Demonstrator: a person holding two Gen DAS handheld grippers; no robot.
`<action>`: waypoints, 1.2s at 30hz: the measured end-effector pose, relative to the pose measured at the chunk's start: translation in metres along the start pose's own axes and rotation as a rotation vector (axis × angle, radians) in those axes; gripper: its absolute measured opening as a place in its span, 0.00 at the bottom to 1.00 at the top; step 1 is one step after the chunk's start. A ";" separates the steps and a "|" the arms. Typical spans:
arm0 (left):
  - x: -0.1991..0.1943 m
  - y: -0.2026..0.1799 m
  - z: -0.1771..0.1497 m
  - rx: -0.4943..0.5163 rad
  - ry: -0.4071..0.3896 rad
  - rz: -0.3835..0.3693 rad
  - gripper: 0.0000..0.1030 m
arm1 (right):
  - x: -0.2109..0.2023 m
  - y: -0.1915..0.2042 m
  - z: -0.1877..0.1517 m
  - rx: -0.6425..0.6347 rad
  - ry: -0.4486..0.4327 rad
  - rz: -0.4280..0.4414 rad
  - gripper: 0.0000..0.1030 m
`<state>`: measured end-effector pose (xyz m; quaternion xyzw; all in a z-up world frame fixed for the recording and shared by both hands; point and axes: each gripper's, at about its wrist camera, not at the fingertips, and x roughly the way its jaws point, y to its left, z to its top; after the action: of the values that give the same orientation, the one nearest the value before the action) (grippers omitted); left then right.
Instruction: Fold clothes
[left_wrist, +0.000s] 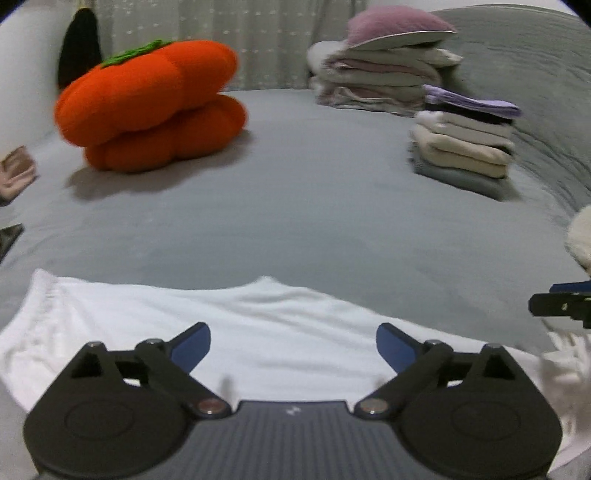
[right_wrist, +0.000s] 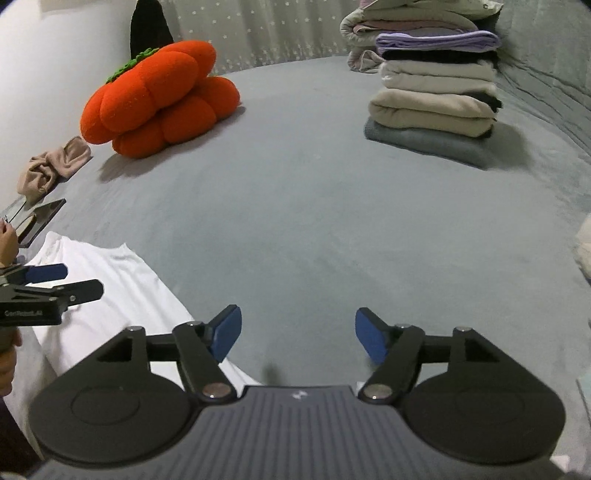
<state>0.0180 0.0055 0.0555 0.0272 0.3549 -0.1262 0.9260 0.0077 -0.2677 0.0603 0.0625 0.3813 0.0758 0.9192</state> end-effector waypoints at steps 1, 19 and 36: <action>0.001 -0.005 -0.001 0.006 0.001 -0.011 0.95 | -0.003 -0.004 -0.003 0.002 0.000 -0.008 0.71; -0.001 -0.078 -0.025 0.049 0.031 -0.186 0.95 | -0.060 -0.096 -0.035 0.230 0.022 -0.022 0.71; -0.015 -0.191 -0.054 0.120 0.084 -0.431 0.60 | -0.112 -0.144 -0.063 0.409 -0.065 0.113 0.64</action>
<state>-0.0763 -0.1682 0.0321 0.0113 0.3825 -0.3407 0.8588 -0.1022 -0.4265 0.0682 0.2716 0.3545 0.0461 0.8936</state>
